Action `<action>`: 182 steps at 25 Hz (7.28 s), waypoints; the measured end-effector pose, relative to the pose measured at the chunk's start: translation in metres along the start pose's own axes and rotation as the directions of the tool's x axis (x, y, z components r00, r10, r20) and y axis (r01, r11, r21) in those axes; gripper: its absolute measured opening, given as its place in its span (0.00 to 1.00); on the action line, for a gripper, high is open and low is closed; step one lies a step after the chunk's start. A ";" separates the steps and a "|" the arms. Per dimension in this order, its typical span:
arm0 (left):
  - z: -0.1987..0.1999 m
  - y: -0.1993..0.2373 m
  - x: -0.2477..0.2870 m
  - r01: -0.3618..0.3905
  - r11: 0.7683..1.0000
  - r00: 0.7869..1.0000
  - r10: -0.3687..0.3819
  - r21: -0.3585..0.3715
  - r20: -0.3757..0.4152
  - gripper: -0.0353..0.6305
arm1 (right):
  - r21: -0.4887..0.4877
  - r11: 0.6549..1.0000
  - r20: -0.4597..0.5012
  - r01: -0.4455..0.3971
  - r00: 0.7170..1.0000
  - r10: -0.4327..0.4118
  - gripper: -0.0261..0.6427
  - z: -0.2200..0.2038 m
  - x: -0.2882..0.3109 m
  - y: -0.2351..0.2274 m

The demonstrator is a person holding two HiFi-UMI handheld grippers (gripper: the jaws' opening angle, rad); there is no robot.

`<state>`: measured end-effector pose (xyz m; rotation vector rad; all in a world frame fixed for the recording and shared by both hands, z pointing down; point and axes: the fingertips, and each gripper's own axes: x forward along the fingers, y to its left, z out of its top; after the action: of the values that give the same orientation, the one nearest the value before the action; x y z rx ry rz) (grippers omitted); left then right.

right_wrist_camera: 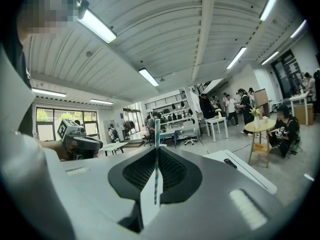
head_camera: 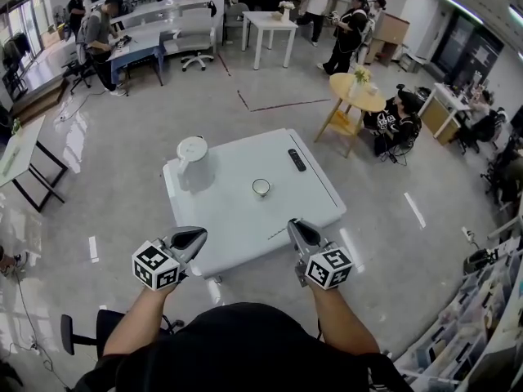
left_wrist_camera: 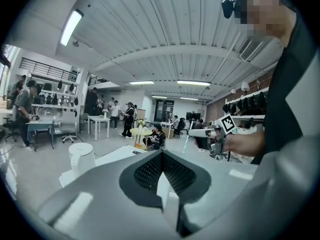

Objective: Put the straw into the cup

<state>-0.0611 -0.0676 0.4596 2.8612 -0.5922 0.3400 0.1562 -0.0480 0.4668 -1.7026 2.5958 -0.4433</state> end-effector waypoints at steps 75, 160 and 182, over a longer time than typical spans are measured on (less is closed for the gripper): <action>-0.011 0.017 0.057 -0.032 0.997 0.999 0.030 -0.074 -0.025 0.05 | -0.005 0.999 -0.071 -0.042 0.997 0.042 0.11 -0.013 0.030 -0.074; -0.057 0.179 0.117 -0.045 0.966 0.990 0.009 -0.256 -0.138 0.05 | 0.013 0.999 -0.243 -0.029 0.969 0.032 0.11 -0.041 0.257 -0.170; -0.076 0.198 0.126 -0.062 0.951 0.986 0.012 -0.303 -0.164 0.05 | 0.065 0.998 -0.337 0.024 0.941 -0.001 0.11 -0.098 0.288 -0.206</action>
<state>-0.0432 -0.2737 0.5939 2.4997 -0.6091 0.4372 0.2074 -0.3607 0.6529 -1.7580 2.7522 -0.8882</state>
